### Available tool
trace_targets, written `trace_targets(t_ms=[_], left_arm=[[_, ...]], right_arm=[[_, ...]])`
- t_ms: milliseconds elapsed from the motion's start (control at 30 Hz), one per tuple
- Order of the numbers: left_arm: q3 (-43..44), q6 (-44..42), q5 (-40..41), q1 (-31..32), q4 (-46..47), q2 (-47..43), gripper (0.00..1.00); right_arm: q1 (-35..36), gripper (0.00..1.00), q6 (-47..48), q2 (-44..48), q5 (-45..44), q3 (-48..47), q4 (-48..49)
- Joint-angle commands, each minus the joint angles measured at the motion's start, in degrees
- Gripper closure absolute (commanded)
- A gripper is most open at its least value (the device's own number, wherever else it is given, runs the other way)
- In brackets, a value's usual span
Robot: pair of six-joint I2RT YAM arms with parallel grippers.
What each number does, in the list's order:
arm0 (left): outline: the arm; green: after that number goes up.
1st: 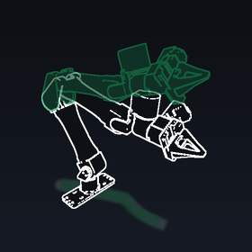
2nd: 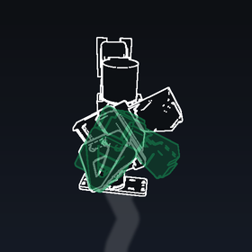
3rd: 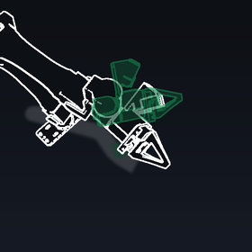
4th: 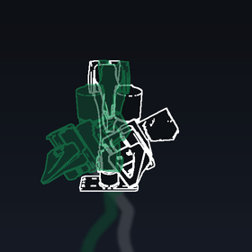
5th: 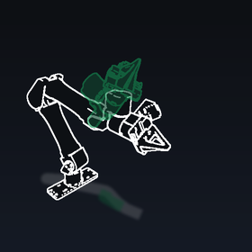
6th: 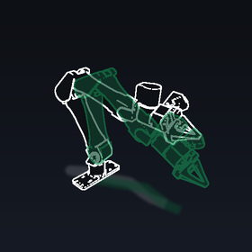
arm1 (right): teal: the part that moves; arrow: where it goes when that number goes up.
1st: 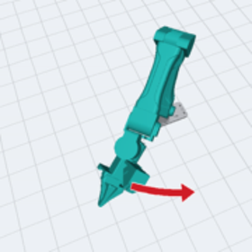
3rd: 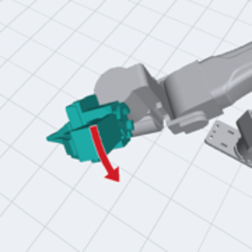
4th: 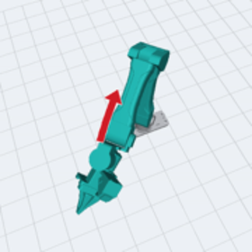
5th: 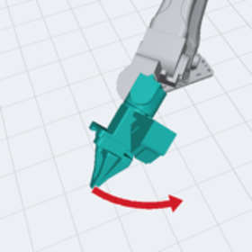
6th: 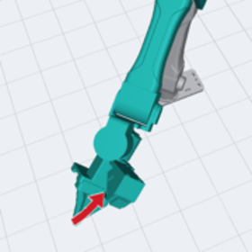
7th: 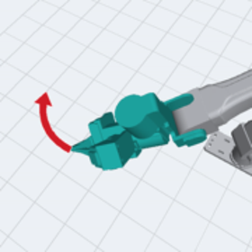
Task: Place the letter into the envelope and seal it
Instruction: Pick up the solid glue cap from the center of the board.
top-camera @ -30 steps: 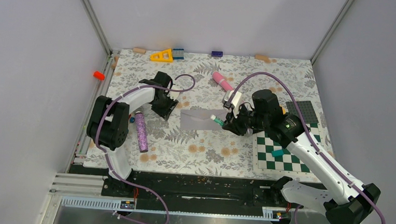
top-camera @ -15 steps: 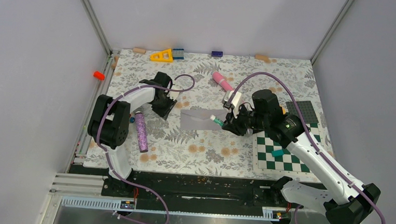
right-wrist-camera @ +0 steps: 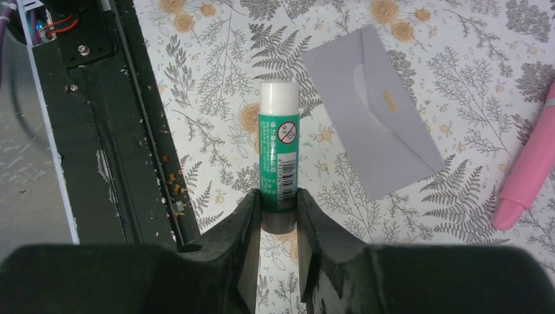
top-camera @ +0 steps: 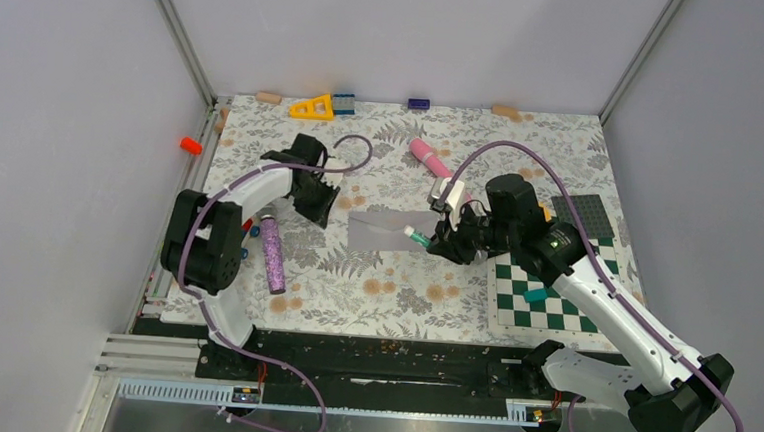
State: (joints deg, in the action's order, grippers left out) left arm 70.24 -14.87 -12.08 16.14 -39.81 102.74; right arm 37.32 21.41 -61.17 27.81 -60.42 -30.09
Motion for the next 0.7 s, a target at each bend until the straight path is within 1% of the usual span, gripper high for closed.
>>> trace_targets(t_ms=[0,133,233,300,400,533,667], left_arm=[[3.46,3.74,-18.37,-1.05,0.26,-11.54,0.98],[6.53,8.68,-33.36,-1.2,1.56,-17.16,0.98],[8.99,13.27,-42.99,-0.97,3.4,-18.3,0.96],[9.95,14.66,-47.71,-0.37,4.73,-18.55,0.96],[8.42,19.29,-51.57,1.08,8.81,-19.49,0.96],[3.92,23.78,-53.54,3.77,15.47,-21.19,0.96],[-2.31,31.71,-55.46,4.83,27.28,-24.57,0.96]], right_arm=[[-0.23,0.94,2.49,1.67,4.51,0.83,1.2],[-0.29,0.94,5.18,2.18,8.21,1.74,0.12],[-0.23,0.94,7.06,2.5,9.73,2.43,-0.41],[-0.23,0.94,8.23,2.5,10.16,2.94,-0.52],[-0.23,0.95,9.41,2.47,10.74,3.59,-0.44],[-0.23,0.96,9.21,2.11,10.11,3.62,0.12],[-0.3,0.99,8.38,1.95,9.33,4.32,2.0]])
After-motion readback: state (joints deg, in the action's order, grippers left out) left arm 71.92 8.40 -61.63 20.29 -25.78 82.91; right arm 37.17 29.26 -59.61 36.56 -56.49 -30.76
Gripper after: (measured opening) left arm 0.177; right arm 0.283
